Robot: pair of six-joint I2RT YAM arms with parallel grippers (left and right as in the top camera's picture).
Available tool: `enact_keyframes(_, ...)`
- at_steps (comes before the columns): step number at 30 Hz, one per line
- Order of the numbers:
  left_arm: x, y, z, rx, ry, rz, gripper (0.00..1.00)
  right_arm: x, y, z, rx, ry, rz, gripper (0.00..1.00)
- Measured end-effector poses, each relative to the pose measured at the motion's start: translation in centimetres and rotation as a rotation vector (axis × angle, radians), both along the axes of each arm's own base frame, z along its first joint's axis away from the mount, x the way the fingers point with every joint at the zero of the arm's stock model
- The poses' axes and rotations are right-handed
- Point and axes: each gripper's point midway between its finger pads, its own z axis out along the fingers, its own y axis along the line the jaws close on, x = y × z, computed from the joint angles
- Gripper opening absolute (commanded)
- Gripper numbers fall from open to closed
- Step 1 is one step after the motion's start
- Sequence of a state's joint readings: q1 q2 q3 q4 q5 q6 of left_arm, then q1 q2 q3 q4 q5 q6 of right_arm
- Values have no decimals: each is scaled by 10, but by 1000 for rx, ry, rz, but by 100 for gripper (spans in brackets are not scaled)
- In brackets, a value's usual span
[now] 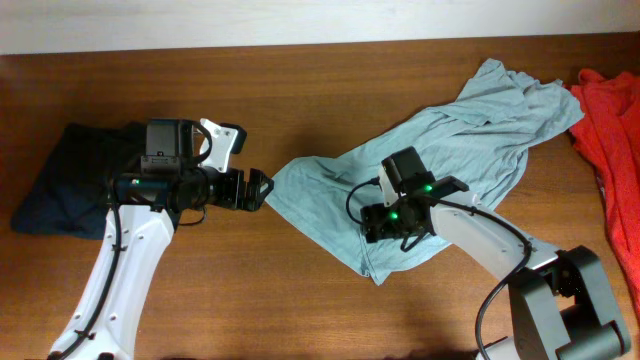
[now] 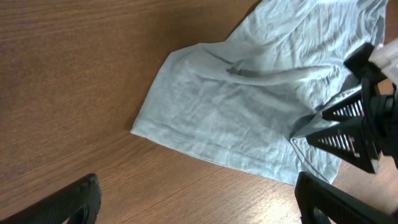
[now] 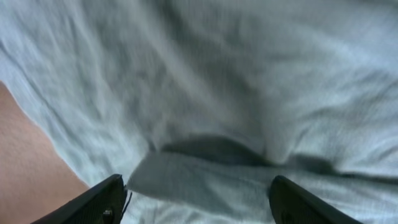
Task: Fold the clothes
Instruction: 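Grasp the light blue t-shirt with the right gripper and drag it leftward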
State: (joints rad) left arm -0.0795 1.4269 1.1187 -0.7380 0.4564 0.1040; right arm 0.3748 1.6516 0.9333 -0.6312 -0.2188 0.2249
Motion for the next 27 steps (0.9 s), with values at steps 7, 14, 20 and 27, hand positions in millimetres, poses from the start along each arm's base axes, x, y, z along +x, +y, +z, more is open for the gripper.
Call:
enact_keyframes(7, 5, 0, 3, -2, -27, 0, 99, -15, -5, -3, -25, 56, 32, 44)
enact_keyframes(14, 6, 0, 4, -2, -30, 0, 99, -10, -8, -3, -46, 22, 57, 74)
enact_keyframes(20, 6, 0, 4, -2, -30, 0, 99, -4, 14, 1, -12, -65, 234, 67)
enact_keyframes(27, 6, 0, 4, -3, -30, 0, 99, -12, 26, -4, -52, -85, 342, 38)
